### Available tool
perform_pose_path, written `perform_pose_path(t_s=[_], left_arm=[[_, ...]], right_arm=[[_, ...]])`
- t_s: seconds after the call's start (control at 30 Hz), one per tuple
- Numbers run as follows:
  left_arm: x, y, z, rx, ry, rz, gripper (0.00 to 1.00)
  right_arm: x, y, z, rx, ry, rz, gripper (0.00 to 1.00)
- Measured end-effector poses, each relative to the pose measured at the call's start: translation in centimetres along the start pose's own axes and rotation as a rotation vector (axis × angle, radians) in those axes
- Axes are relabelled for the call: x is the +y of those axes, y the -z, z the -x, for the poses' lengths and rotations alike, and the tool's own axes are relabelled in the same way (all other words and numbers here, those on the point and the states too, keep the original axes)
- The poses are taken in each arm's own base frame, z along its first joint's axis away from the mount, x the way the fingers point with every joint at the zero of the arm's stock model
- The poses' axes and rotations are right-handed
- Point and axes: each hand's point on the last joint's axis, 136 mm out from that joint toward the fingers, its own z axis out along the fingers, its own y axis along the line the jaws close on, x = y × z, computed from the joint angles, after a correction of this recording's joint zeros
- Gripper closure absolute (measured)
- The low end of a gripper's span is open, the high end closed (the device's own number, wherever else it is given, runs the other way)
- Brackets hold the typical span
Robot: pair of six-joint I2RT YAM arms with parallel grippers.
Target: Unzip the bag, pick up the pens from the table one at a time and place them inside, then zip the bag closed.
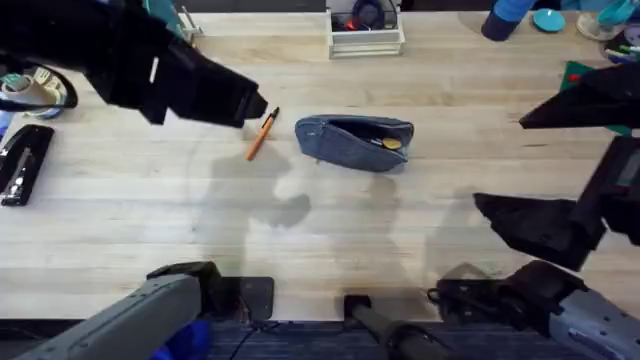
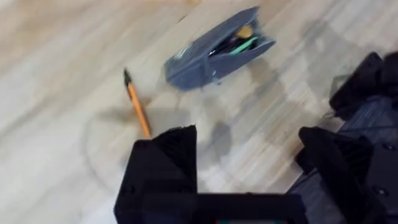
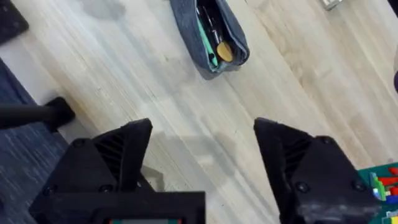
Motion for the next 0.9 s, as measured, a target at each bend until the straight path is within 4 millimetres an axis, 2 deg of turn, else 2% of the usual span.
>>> perform_pose_path(t_s=[0.43, 0.63, 0.9], left_arm=[[5.4, -0.9, -1.2, 0.094, 0.241, 0.219, 0.006], [7.5, -3.7, -2.2, 0.155, 0.256, 0.269, 0.007], [8.5, -7.7, -3.4, 0.201, 0.214, 0.287, 0.007]], right_arm=[[0.1, 0.0, 0.0, -0.002, 0.003, 0.003, 0.003], [0.1, 0.0, 0.0, -0.002, 0.003, 0.003, 0.003], [0.1, 0.0, 0.0, -0.002, 0.003, 0.004, 0.003]])
